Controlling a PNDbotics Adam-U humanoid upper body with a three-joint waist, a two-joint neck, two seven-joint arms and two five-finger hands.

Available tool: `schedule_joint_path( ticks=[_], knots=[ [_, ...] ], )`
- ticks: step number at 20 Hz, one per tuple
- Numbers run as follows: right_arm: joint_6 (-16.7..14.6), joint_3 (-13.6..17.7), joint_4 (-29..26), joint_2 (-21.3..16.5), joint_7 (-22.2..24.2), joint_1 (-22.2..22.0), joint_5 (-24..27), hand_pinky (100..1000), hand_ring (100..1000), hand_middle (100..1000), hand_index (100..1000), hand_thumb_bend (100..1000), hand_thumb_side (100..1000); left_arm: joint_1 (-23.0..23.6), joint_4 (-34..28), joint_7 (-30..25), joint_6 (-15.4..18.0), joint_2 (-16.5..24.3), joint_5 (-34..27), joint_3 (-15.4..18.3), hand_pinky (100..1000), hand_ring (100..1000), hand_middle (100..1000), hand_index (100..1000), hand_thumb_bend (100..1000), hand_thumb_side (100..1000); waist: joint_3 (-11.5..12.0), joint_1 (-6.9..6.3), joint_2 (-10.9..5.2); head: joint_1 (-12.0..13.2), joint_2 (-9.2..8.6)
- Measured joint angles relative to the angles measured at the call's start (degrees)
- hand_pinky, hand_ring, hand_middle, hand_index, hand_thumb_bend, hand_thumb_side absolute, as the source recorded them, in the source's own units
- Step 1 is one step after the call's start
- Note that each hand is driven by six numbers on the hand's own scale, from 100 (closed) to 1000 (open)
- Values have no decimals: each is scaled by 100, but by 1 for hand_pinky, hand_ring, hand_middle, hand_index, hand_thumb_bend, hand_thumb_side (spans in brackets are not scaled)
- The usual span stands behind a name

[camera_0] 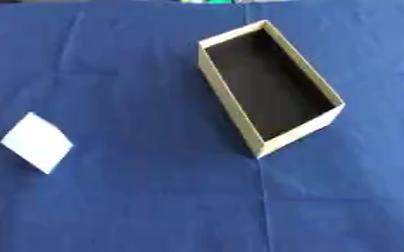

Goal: Pick up objects on the table and place them in the box.

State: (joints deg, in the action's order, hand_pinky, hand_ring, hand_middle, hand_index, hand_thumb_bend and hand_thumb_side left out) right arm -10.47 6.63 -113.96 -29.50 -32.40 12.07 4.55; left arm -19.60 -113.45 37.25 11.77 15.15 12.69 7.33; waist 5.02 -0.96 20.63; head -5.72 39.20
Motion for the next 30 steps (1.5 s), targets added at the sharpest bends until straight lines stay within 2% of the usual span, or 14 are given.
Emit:
schedule_joint_path(
  ticks=[4,10,11,13,15,19,21,22,24,27,30],
  knots=[
    [-5,0,0,-2,2,-2,0,724,883,638,847,100,1000,-123,0,-87,-146,193,94,2,713,626,620,753,220,742,3,-2,-1,-13,0],
    [-25,2,0,-60,-3,-4,0,723,882,639,846,100,1000,-346,12,-459,-540,864,487,-2,704,657,668,813,259,749,21,-3,-2,-79,11],
    [-29,2,0,-66,-6,-3,0,723,882,639,846,100,1000,-368,30,-532,-613,981,558,-35,702,659,669,815,271,751,19,-3,-2,-77,18],
    [-36,3,0,-93,-10,-1,1,723,881,639,846,100,1000,-416,116,-682,-762,1216,713,-112,695,674,678,827,350,748,10,-3,-2,-58,53],
    [-43,4,0,-110,-6,1,4,723,880,639,846,100,1000,-488,229,-863,-932,1478,896,-202,693,689,692,838,363,752,4,-3,-3,-36,56],
    [-63,4,0,-129,12,32,34,722,880,640,845,100,1000,-691,282,-1973,-1381,2318,1741,-248,696,723,720,860,370,747,-33,-3,-14,45,57],
    [-65,4,0,-149,15,49,59,722,880,640,845,100,1000,-729,213,-2455,-1515,2514,2024,-245,696,723,720,860,370,747,-33,-3,-14,56,57],
    [-66,4,0,-152,16,49,62,722,879,640,845,100,1000,-739,175,-2627,-1564,2560,2118,-243,713,796,781,903,361,731,-33,-3,-14,58,57],
    [-76,3,0,-174,25,55,65,722,878,640,845,100,1000,-776,149,-2876,-1589,2643,2261,-263,716,812,792,911,360,715,-48,-28,-18,71,53],
    [-92,2,0,-230,42,58,100,722,878,640,845,100,1000,-980,270,-3132,-1477,2898,2464,-480,726,850,822,928,373,704,-79,-86,-38,83,45],
    [-111,-5,0,-260,65,97,118,722,878,640,845,100,1000,-1208,515,-3363,-1287,3226,2671,-798,737,886,853,945,470,685,-111,-86,-41,106,7]
  ],
)
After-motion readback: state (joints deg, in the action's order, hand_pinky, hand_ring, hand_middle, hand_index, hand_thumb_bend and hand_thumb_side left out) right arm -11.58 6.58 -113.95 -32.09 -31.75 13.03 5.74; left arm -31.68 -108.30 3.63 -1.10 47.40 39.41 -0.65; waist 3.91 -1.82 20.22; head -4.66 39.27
